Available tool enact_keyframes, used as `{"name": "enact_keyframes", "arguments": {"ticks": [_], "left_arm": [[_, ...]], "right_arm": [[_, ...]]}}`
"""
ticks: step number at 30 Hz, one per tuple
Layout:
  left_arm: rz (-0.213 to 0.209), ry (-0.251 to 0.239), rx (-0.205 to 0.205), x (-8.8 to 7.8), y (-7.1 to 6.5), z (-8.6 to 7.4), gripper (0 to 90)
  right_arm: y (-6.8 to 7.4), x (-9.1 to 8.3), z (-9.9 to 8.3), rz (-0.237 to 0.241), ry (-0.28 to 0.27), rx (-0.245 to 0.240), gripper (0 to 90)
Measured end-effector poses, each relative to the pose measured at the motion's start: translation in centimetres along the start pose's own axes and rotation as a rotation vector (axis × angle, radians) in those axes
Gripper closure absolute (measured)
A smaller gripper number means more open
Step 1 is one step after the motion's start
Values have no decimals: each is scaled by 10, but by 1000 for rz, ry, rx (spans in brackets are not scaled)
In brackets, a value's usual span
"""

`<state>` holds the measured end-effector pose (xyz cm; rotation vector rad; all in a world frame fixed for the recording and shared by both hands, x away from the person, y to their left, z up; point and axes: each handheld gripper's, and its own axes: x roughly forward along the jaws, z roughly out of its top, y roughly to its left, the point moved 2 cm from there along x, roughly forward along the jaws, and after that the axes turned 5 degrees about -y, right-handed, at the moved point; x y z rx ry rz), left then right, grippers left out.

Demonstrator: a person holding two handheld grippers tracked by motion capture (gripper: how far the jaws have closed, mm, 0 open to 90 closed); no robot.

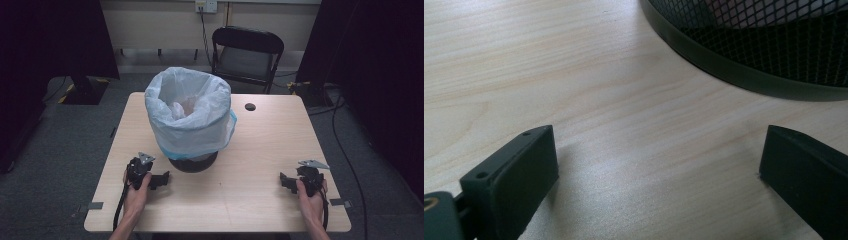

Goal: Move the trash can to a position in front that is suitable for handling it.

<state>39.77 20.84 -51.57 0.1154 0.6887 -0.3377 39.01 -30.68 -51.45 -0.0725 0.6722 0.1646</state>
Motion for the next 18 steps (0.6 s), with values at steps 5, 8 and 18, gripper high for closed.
{"name": "enact_keyframes", "arguments": {"ticks": [5,8,18], "left_arm": [[2,2,-3,-5,0,-1,83],[3,-6,-10,-10,-1,-3,146],[-74,-63,-5,-37,-7,3,184]], "right_arm": [[0,-2,-1,-1,-6,12,61],[-3,-4,0,28,-19,30,114],[14,-13,14,131,-89,-23,125]]}}
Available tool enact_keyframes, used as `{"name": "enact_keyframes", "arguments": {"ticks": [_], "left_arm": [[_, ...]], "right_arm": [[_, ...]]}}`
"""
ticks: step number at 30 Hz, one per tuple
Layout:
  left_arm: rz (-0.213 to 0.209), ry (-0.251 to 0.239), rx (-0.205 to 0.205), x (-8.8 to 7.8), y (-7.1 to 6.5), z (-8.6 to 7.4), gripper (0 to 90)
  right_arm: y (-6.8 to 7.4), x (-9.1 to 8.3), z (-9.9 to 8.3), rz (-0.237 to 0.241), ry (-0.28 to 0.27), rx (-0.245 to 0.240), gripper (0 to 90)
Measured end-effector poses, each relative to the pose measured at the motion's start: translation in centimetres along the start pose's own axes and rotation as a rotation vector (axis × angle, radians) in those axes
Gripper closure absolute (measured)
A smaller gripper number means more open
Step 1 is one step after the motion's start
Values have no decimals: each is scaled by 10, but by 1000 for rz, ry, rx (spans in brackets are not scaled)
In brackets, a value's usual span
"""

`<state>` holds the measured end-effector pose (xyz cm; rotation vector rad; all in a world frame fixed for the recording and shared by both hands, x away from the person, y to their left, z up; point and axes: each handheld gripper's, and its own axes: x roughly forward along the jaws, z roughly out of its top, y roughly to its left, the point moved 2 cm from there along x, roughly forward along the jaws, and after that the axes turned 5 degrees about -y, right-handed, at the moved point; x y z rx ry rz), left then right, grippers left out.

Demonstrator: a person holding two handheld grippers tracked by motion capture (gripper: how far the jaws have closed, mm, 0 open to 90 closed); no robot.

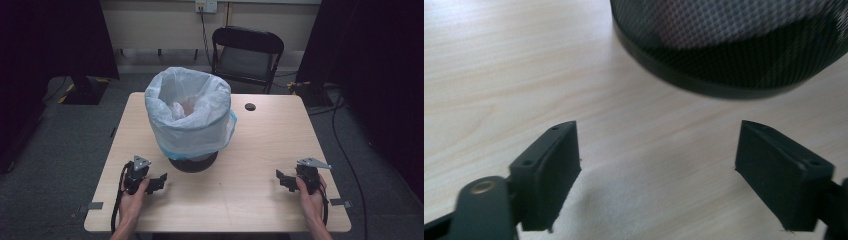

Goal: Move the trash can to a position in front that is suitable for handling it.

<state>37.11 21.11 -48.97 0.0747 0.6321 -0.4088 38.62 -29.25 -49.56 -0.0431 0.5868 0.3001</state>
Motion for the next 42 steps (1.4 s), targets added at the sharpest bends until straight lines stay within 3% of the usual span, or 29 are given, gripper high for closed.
{"name": "enact_keyframes", "arguments": {"ticks": [2,5,8,12,14,17,20,22,24,27,33,38,40,42], "left_arm": [[15,-9,22,-4,0,4,194],[24,-20,19,-8,3,10,188],[22,-28,3,-10,12,16,181],[50,-59,-39,-12,30,22,192],[24,-67,-65,-10,36,23,193],[21,-88,-76,-6,41,26,199],[-10,-91,-108,-3,44,31,204],[-21,-95,-109,-3,44,36,205],[-23,-128,-109,-4,44,43,206],[24,-150,-71,-5,44,51,199],[22,-179,-110,-3,55,67,194],[-7,-176,-112,0,57,86,192],[-29,-203,-107,0,59,91,206],[13,-198,-107,1,64,95,208]], "right_arm": [[4,0,5,29,2,-25,134],[8,2,19,45,-16,-29,136],[13,7,34,86,-49,6,141],[29,16,57,115,-70,-41,143],[37,23,65,138,-70,-48,145],[50,35,76,165,-72,-64,145],[59,41,89,183,-96,-65,146],[64,44,97,196,-113,-67,144],[68,46,107,201,-121,-76,142],[73,50,120,202,-121,-87,143],[81,55,147,206,-159,-80,141],[86,67,168,182,-160,-74,143],[84,72,175,124,-158,-87,151],[84,78,180,134,-157,-56,155]]}}
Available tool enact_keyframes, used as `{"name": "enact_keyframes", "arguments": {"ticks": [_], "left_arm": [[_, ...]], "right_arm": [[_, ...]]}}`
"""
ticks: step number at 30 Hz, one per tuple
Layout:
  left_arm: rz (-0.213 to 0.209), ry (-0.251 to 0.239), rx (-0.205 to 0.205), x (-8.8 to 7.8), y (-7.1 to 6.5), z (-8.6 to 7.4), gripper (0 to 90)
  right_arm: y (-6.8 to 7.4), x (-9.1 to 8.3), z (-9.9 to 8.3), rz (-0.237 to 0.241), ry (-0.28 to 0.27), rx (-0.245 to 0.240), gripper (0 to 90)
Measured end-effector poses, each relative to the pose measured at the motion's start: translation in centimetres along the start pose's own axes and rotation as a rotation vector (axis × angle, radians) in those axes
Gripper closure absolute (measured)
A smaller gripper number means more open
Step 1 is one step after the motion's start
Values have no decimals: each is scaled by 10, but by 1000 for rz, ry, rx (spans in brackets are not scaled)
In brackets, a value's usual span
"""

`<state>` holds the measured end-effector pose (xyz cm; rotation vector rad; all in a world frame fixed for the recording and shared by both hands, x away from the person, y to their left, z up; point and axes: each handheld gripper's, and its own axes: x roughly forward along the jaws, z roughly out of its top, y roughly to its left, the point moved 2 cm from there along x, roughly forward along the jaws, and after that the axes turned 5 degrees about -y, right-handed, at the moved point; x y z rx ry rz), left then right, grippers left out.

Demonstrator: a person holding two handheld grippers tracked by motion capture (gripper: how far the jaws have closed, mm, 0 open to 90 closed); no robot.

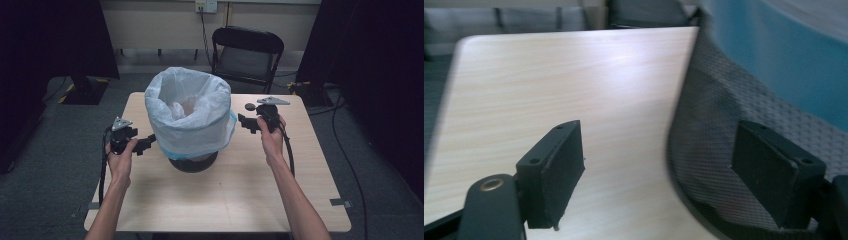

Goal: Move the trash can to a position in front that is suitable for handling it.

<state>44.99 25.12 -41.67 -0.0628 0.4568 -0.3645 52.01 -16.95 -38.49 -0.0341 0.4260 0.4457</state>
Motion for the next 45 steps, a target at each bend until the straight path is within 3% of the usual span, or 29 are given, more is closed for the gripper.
{"name": "enact_keyframes", "arguments": {"ticks": [1,4,7,8,9,11,12,14,17,20,23,29,35,40,42,45], "left_arm": [[-5,-3,-9,2,2,2,208],[17,-5,-43,10,5,5,208],[20,47,-85,25,5,6,207],[20,47,-85,25,5,6,206],[96,39,-17,33,1,8,204],[75,40,-65,38,1,9,199],[70,8,-68,38,-1,11,222],[88,-8,-25,38,-5,11,239],[61,-15,-28,38,-6,11,282],[13,-16,-35,37,-8,10,360],[-8,-21,-11,36,-14,9,419],[-80,-15,-18,33,-24,4,425],[-89,-3,35,26,-40,1,417],[-123,15,35,19,-50,-3,418],[-114,8,86,12,-59,-4,435],[-149,11,59,9,-63,-9,428]], "right_arm": [[1,3,1,14,4,5,132],[3,15,3,-9,13,10,154],[6,30,1,-6,38,31,125],[7,34,0,-22,58,14,126],[9,39,-2,-37,73,8,147],[13,45,-2,-14,67,40,144],[15,46,-1,-3,59,45,133],[21,48,1,38,48,65,141],[25,47,3,39,44,41,196],[27,44,2,82,45,49,287],[26,39,1,125,42,54,365],[20,24,-4,137,45,32,375],[15,4,-9,148,78,11,396],[12,-9,-13,165,91,4,423],[11,-15,-16,181,97,10,437],[7,-24,-21,208,101,30,421]]}}
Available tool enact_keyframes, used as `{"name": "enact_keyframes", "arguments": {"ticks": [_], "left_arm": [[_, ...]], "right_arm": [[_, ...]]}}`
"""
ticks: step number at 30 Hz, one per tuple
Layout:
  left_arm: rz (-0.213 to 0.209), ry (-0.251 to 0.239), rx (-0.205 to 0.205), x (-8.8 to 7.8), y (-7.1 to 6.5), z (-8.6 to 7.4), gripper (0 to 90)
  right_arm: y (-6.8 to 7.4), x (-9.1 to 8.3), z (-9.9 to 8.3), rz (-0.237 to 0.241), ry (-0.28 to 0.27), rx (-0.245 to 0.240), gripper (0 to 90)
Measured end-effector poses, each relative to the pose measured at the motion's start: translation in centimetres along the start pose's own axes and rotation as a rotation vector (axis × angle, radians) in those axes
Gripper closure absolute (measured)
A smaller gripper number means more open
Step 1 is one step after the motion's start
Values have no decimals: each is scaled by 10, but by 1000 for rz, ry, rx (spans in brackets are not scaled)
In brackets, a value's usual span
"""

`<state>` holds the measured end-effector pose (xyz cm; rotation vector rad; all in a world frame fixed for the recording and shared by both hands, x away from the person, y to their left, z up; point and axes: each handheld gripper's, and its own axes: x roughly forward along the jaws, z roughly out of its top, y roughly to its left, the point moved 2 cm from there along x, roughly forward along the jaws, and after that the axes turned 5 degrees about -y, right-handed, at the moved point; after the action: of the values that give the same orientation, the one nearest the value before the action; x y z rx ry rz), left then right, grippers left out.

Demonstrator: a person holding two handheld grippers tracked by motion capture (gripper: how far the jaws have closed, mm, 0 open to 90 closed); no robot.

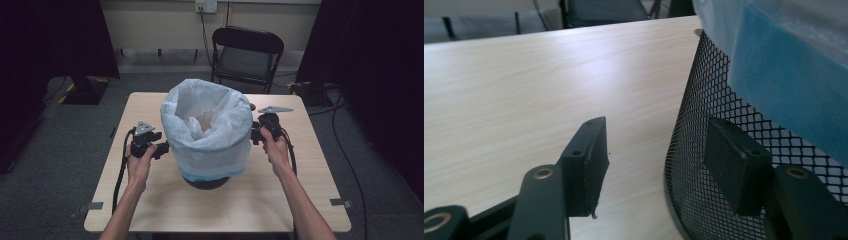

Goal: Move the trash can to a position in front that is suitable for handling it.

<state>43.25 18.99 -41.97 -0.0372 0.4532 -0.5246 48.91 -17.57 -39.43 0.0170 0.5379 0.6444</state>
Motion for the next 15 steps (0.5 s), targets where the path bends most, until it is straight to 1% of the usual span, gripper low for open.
{"name": "enact_keyframes", "arguments": {"ticks": [1,2,4,6,8,10,14,15], "left_arm": [[-6,-4,-2,-1,-2,-2,428],[0,-7,-1,-2,-4,-3,422],[6,-20,20,-4,-9,-5,421],[-8,-7,23,-7,-13,-6,425],[-21,-4,28,-9,-16,-7,426],[-38,17,29,-12,-19,-8,426],[-64,18,14,-13,-23,-10,437],[-73,18,3,-13,-24,-11,441]], "right_arm": [[0,-3,-2,11,1,3,420],[0,-6,-4,16,1,4,418],[1,-12,-7,23,1,0,433],[2,-18,-10,31,7,-2,438],[2,-23,-12,51,21,-1,425],[0,-29,-16,77,27,5,414],[0,-38,-26,105,6,31,407],[0,-39,-27,109,4,35,402]]}}
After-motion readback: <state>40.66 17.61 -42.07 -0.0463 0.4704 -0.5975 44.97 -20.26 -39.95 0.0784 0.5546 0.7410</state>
